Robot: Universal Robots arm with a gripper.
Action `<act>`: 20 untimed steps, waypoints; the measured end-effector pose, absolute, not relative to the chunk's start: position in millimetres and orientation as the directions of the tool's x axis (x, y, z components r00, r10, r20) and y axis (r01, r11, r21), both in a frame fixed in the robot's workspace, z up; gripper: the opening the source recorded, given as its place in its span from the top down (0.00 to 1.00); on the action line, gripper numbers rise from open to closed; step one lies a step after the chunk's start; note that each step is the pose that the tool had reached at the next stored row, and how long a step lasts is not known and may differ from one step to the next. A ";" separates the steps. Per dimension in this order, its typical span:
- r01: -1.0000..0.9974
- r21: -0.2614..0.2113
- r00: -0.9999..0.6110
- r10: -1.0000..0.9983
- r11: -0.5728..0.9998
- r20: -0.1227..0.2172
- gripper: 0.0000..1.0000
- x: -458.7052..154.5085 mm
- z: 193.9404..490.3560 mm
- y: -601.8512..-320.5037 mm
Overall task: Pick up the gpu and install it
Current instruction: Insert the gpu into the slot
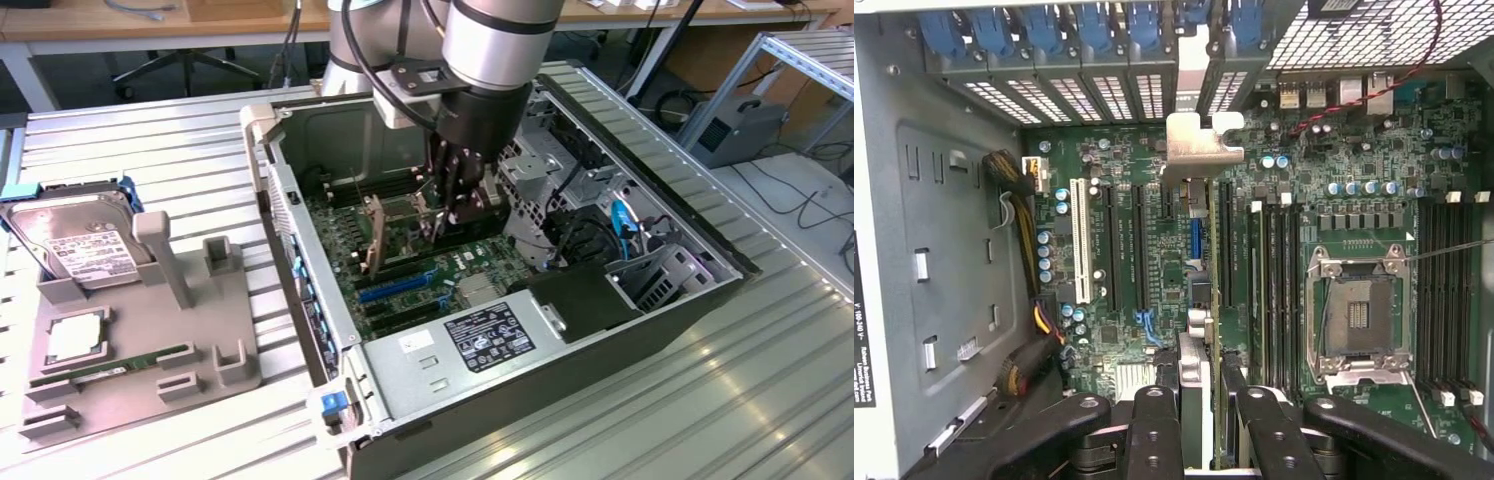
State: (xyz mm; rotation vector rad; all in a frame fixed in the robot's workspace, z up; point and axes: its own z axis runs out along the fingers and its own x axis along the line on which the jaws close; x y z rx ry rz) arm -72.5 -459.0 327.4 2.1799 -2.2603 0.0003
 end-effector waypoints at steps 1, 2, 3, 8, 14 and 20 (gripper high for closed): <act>-0.999 0.001 -0.036 -0.999 0.036 0.001 0.73 -72.5 327.3 -459.1; -0.999 0.001 -0.036 -0.999 0.036 0.001 0.73 -72.5 327.1 -459.3; -0.999 0.001 -0.036 -0.999 0.036 0.001 0.73 -72.5 327.0 -459.4; -0.999 0.001 -0.036 -0.999 0.036 0.001 0.73 -72.6 326.2 -459.7; -0.999 0.001 -0.036 -0.999 0.036 0.001 0.73 -73.0 322.3 -459.8; -0.999 0.001 -0.036 -0.999 0.036 0.001 0.73 -73.6 320.9 -460.0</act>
